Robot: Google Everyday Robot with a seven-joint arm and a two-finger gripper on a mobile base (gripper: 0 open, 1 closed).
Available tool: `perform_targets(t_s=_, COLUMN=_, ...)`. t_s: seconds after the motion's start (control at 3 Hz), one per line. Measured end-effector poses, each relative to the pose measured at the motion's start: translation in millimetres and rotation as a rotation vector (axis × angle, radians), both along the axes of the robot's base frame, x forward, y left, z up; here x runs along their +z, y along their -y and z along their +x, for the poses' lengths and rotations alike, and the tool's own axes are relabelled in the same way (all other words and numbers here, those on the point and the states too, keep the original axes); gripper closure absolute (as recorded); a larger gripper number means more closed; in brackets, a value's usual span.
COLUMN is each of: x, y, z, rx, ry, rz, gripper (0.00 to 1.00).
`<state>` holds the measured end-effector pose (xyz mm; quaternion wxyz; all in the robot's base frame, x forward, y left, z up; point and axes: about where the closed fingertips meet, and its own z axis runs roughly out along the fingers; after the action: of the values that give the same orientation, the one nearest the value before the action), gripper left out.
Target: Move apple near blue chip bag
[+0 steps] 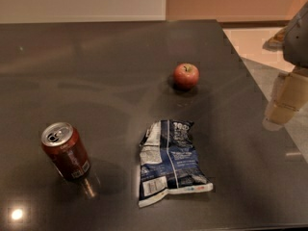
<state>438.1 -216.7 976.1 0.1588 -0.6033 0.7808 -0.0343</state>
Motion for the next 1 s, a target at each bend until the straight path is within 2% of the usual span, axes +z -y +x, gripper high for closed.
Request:
perform_targets(t_s=0.67, x=3, y=-3, z=3, rx=0.014, ry=0.009, rz=0.007, gripper=0.0)
perform_targets(t_s=1.0, x=0, y=-10, z=22, rx=0.034, ry=0.019, rz=0.028, gripper=0.0)
